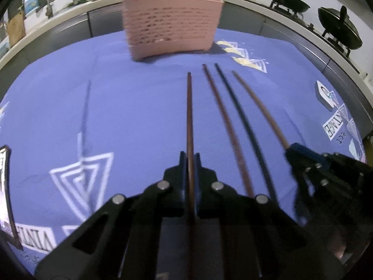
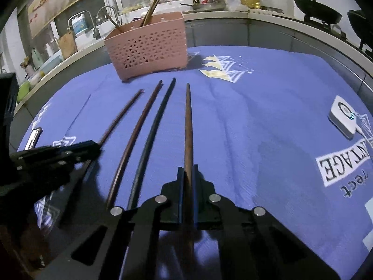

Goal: Organize utensils
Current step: 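Return to the pile and grasp a chopstick with each gripper, then lift both chopsticks upright and carry them over the pink basket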

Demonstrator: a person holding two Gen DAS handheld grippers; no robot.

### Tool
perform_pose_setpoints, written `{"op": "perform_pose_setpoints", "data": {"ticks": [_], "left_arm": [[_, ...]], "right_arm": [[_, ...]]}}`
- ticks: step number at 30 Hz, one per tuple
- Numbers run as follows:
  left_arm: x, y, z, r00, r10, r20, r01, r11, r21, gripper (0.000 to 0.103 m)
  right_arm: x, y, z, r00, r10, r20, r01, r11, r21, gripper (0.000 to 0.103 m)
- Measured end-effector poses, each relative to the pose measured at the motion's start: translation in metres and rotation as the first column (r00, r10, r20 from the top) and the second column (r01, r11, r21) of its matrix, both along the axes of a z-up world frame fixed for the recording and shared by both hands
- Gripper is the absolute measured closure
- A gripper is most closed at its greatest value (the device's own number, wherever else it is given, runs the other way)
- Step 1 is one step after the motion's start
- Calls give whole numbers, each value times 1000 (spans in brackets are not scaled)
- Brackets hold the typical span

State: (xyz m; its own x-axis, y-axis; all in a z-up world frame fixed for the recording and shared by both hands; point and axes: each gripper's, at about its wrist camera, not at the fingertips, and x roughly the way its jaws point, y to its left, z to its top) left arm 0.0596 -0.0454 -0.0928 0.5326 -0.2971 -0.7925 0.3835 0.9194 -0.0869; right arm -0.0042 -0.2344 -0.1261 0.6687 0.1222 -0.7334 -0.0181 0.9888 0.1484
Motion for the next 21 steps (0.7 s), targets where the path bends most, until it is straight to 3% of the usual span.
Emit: {"op": "perform_pose_setpoints", "data": {"ticks": [5,10,12,16,21], "left_arm": [[-19,38,-1,999,32,-35,-32,999,3,97],[-31,47,-1,999,-9,-47,11,999,34,96],[-20,44,1,999,-8,-50,10,999,38,96],[10,30,3,999,-9,-31,10,999,45,96],[44,11,5,1000,-27,15,26,997,75,96]], "right_arm": [[-28,-4,-1,998,53,-43,-53,999,10,96],[-44,-7,-2,992,106,-73,-102,993,61,92],[-35,-4,1,990,118,-81,-114,992,50,87],[0,5,7,988,131,-83,-129,991,27,55],[58,18,10,986,146,-85,-152,986,-70,56]]}}
